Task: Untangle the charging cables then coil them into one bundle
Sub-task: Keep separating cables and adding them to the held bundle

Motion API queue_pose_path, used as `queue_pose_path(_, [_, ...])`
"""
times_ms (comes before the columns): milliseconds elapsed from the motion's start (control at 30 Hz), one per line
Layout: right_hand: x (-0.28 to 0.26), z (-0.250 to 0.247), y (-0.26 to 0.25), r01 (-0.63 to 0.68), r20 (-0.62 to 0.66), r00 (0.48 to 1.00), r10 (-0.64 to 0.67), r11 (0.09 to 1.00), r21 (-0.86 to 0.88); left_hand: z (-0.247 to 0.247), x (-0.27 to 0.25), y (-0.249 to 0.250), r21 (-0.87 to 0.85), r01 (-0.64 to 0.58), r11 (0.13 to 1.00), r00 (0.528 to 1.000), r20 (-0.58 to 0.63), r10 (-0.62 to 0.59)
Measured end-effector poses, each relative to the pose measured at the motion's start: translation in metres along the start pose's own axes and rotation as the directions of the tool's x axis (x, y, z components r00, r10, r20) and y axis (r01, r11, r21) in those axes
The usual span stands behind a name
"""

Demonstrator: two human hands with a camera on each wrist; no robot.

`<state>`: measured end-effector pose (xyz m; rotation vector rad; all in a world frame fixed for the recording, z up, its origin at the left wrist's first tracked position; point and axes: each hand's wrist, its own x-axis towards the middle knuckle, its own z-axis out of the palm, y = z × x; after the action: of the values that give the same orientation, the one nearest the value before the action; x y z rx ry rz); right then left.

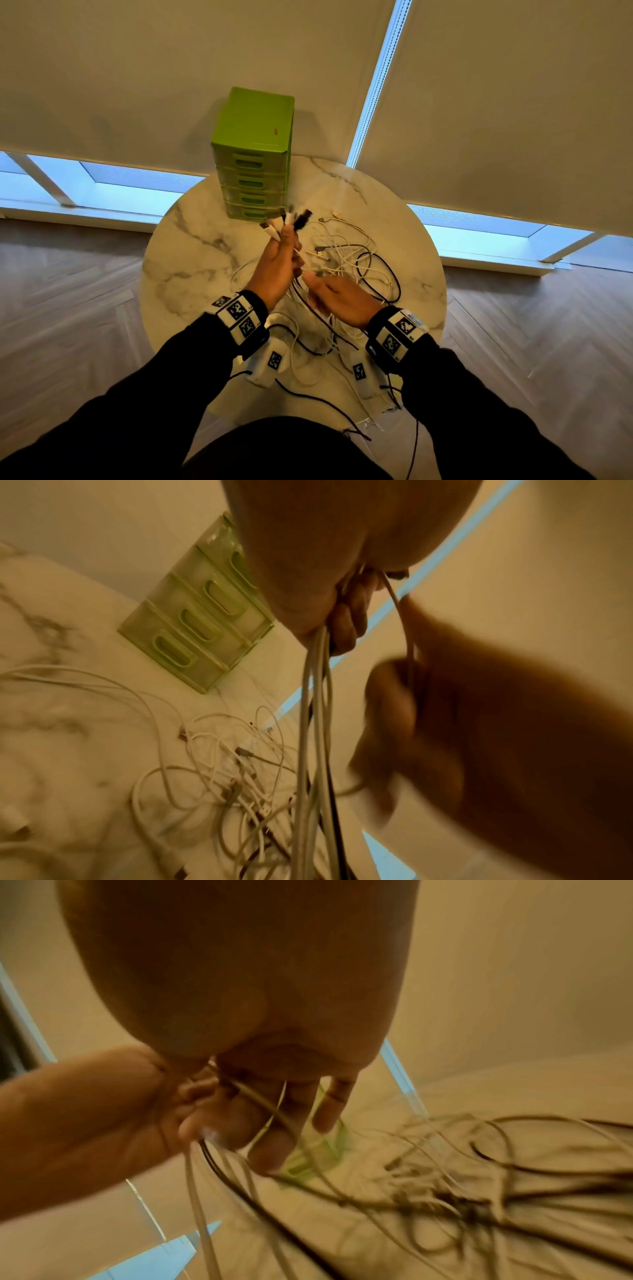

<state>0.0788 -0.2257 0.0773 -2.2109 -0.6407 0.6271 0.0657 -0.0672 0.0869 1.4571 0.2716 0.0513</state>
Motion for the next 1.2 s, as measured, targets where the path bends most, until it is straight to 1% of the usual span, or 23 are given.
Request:
queue_pose_path(33, [-0.001, 0.003, 0.010, -0.032, 0.056, 0.998, 0.030, 0.999, 0.034, -0.002, 0.004, 0.004, -0.031, 0.000, 1.000, 1.000, -0.021, -0.001])
queue_pose_path(67, [-0.003, 0.007, 0.020, -0.047, 0.083, 0.996, 0.041, 0.997, 0.067, -0.004, 0.009, 0.008, -0.067, 0.001, 0.998, 1.000, -0.029, -0.003])
queue_pose_path(133, [-0.004, 0.012, 0.042, -0.085, 0.092, 0.993, 0.076, 0.991, 0.099, -0.011, 0.016, 0.015, -0.198, 0.009, 0.980, 1.000, -0.013, -0.012])
queue_pose_path(167, [-0.004, 0.014, 0.050, -0.112, 0.096, 0.990, 0.103, 0.989, 0.092, -0.014, 0.020, 0.019, -0.269, 0.018, 0.963, 1.000, -0.002, -0.019])
queue_pose_path(233, [-0.001, 0.017, 0.065, -0.146, 0.114, 0.983, 0.147, 0.989, -0.010, -0.018, 0.025, 0.026, -0.349, 0.027, 0.937, 1.000, 0.003, -0.028])
queue_pose_path(267, [-0.001, 0.015, 0.071, -0.137, 0.114, 0.983, 0.144, 0.988, -0.070, -0.020, 0.026, 0.030, -0.362, 0.028, 0.932, 1.000, 0.005, -0.028])
queue_pose_path(300, [0.001, 0.014, 0.077, -0.115, 0.110, 0.986, 0.125, 0.989, -0.088, -0.023, 0.027, 0.033, -0.360, 0.027, 0.932, 1.000, 0.007, -0.027])
queue_pose_path(333, [0.001, 0.011, 0.081, -0.090, 0.103, 0.990, 0.097, 0.993, -0.071, -0.025, 0.028, 0.036, -0.353, 0.020, 0.935, 1.000, 0.002, -0.021])
queue_pose_path(433, [0.006, 0.000, 0.084, -0.055, 0.074, 0.996, 0.049, 0.996, 0.077, -0.038, 0.034, 0.042, -0.331, -0.024, 0.943, 0.999, -0.054, 0.007])
queue_pose_path(500, [0.007, -0.014, 0.084, -0.027, 0.066, 0.998, 0.018, 0.990, 0.136, -0.049, 0.038, 0.049, -0.318, -0.051, 0.947, 0.993, -0.115, 0.015])
queue_pose_path(533, [0.006, -0.022, 0.085, -0.021, 0.046, 0.999, 0.014, 0.987, 0.159, -0.056, 0.041, 0.052, -0.308, -0.068, 0.949, 0.989, -0.146, 0.023])
queue_pose_path(567, [0.005, -0.031, 0.088, -0.026, -0.001, 1.000, 0.026, 0.977, 0.213, -0.063, 0.042, 0.055, -0.298, -0.083, 0.951, 0.985, -0.168, 0.033])
queue_pose_path(633, [0.003, -0.050, 0.087, -0.040, -0.137, 0.986, 0.094, 0.935, 0.353, -0.073, 0.044, 0.056, -0.269, -0.097, 0.958, 0.982, -0.183, 0.048])
queue_pose_path(700, [0.014, -0.062, 0.080, -0.040, -0.292, 0.944, 0.156, 0.929, 0.368, -0.071, 0.041, 0.048, -0.196, -0.070, 0.978, 0.987, -0.153, 0.040])
queue_pose_path(767, [0.030, -0.069, 0.060, -0.016, -0.419, 0.890, 0.181, 0.930, 0.368, -0.054, 0.036, 0.036, -0.145, -0.014, 0.989, 0.996, -0.092, 0.001])
queue_pose_path(800, [0.038, -0.070, 0.047, 0.013, -0.462, 0.873, 0.158, 0.938, 0.346, -0.044, 0.034, 0.031, -0.145, 0.017, 0.989, 0.998, -0.059, -0.026])
queue_pose_path(867, [0.048, -0.068, 0.020, 0.079, -0.513, 0.856, 0.067, 0.963, 0.257, -0.024, 0.029, 0.022, -0.154, 0.076, 0.985, 0.997, 0.001, -0.076])
queue_pose_path(933, [0.049, -0.060, -0.004, 0.168, -0.506, 0.859, -0.076, 0.976, 0.139, -0.011, 0.025, 0.017, -0.144, 0.117, 0.983, 0.993, 0.040, -0.113])
queue_pose_path(1000, [0.043, -0.048, -0.022, 0.241, -0.438, 0.875, -0.206, 0.970, 0.025, -0.003, 0.022, 0.016, -0.134, 0.127, 0.983, 0.991, 0.049, -0.122])
queue_pose_path(1067, [0.039, -0.037, -0.028, 0.267, -0.356, 0.894, -0.274, 0.961, -0.070, -0.001, 0.019, 0.016, -0.109, 0.119, 0.987, 0.993, 0.031, -0.116])
queue_pose_path(1133, [0.035, -0.029, -0.026, 0.262, -0.308, 0.907, -0.288, 0.957, -0.125, 0.000, 0.019, 0.014, -0.105, 0.112, 0.988, 0.994, 0.019, -0.111])
queue_pose_path(1200, [0.034, -0.024, -0.020, 0.246, -0.263, 0.925, -0.275, 0.960, -0.137, 0.000, 0.022, 0.011, -0.144, 0.122, 0.982, 0.992, 0.000, -0.123])
